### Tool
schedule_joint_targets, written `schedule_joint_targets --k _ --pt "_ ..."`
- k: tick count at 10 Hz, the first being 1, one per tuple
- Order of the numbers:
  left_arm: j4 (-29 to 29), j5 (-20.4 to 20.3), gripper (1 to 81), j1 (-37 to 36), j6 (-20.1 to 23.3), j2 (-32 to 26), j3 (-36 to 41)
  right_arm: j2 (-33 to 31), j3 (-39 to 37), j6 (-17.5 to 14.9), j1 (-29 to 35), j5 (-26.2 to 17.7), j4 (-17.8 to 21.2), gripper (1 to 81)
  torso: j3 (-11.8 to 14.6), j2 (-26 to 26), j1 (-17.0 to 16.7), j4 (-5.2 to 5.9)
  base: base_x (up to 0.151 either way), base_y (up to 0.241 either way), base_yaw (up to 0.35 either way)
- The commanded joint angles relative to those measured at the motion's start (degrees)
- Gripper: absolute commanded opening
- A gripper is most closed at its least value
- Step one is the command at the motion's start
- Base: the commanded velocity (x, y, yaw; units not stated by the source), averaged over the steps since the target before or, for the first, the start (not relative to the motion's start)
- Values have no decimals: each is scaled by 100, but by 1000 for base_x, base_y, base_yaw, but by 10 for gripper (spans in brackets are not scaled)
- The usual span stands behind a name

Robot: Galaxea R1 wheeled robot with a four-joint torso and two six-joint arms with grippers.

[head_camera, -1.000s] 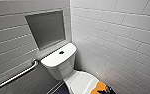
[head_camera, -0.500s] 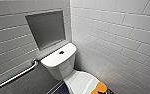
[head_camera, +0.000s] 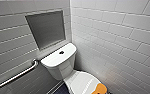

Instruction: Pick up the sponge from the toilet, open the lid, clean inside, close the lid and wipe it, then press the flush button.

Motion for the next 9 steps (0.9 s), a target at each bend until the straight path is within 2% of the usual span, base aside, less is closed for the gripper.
schedule_joint_targets --k 1,2,3,5,6,9 --pt "-61 477 811 140 -8 17 50 -71 -133 15 383 -354 -191 811 0 0 0 0 0 0 0" --pt "-61 477 811 140 -8 35 50 -106 -125 15 374 -328 -208 811 0 0 0 0 0 0 0" --pt "-61 477 811 140 -8 43 50 -115 -142 15 356 -275 -217 10 0 0 0 0 0 0 0" --pt "-53 477 811 132 -8 43 49 -193 -64 33 374 -266 -252 10 0 0 0 0 0 0 0" --pt "-53 469 811 131 -8 52 41 -405 271 33 409 -222 -270 10 0 0 0 0 0 0 0" --pt "-26 469 811 52 0 53 76 -1791 2167 -11 568 -64 -392 10 0 0 0 0 0 0 0"
